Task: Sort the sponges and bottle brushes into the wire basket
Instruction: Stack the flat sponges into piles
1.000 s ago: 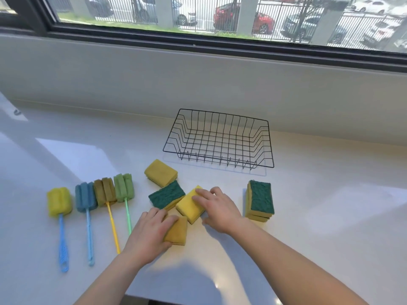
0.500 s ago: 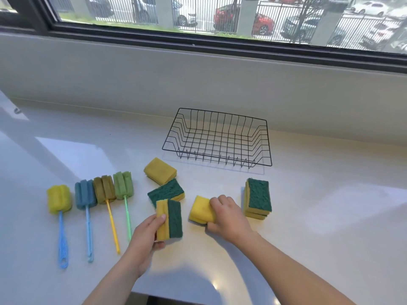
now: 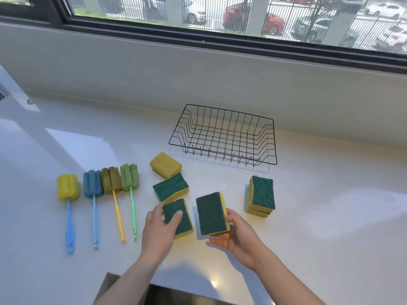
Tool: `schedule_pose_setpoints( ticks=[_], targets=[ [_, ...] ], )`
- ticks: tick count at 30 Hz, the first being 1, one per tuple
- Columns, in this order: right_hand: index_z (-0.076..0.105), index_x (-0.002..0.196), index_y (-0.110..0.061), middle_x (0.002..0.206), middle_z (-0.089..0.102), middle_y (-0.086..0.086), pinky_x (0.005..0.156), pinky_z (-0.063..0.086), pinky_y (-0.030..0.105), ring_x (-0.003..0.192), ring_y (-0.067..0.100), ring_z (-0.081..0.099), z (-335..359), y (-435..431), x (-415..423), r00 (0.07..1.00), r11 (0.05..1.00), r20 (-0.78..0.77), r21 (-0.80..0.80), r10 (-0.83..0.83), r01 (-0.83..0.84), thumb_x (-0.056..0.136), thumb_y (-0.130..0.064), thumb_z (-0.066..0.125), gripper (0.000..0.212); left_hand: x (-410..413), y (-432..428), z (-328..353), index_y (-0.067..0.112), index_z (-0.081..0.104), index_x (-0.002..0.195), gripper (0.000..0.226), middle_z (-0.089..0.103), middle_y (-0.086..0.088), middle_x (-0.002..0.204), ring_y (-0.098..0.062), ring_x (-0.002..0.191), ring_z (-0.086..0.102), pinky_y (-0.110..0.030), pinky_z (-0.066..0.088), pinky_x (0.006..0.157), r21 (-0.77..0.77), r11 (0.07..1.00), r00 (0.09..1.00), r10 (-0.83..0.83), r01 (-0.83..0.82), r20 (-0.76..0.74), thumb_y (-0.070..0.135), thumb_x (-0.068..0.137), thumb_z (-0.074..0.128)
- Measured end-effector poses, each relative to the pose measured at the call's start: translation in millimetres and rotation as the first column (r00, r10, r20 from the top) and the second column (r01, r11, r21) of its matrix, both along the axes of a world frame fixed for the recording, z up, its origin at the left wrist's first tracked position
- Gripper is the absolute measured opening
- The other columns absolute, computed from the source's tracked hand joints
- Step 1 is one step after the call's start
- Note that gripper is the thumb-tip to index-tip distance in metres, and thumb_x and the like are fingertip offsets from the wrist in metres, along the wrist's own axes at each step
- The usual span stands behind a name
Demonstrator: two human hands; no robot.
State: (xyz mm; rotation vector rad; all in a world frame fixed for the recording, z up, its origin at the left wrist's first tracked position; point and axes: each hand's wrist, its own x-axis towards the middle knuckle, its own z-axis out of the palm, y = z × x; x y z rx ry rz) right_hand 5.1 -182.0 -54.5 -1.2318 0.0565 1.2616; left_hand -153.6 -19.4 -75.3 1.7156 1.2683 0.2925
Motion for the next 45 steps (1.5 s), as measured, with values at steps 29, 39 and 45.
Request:
schedule_pose_setpoints(
  ticks=[29, 39, 45],
  targets=[
    [0.055, 0.134, -0.028, 0.113, 0.067, -0.003, 0.088, 0.059, 0.038, 0.096, 0.011, 0.069, 3, 53, -24, 0.725, 0.932, 0.605, -0.330, 0.329, -0.149, 0.085, -0.038, 0.073, 0.053, 2, 9, -15, 0.027, 0.067, 0.111, 0.033, 0.078, -0.005, 0.094, -0.025, 0.087, 0.075, -0.046, 0.061, 0.073, -0.493, 0.869, 0.932, 0.220, -0.053, 0.288, 0.015, 0.097, 0.040],
    [0.052, 0.124, -0.022, 0.108, 0.071, -0.002, 0.086, 0.055, 0.038, 0.096, 0.016, 0.067, -1, 62, -48, 0.608, 0.903, 0.701, -0.425, 0.373, -0.063, 0.102, -0.042, 0.049, 0.030, 2, 1, -3, 0.037, 0.070, 0.111, 0.035, 0.076, 0.002, 0.106, -0.018, 0.097, 0.073, -0.039, 0.057, 0.083, -0.473, 0.871, 0.921, 0.066, 0.135, 0.385, 0.058, 0.090, 0.051],
    [0.046, 0.136, -0.021, 0.117, 0.066, -0.002, 0.089, 0.052, 0.035, 0.103, 0.016, 0.063, 4, 54, -43, 0.682, 0.921, 0.663, -0.387, 0.307, -0.038, 0.105, -0.033, 0.045, 0.033, 23, -12, -1, 0.047, 0.068, 0.110, 0.036, 0.076, 0.008, 0.106, -0.013, 0.098, 0.072, -0.036, 0.055, 0.088, -0.393, 0.893, 0.909, -0.038, 0.217, 0.416, 0.050, 0.074, 0.071]
  ],
)
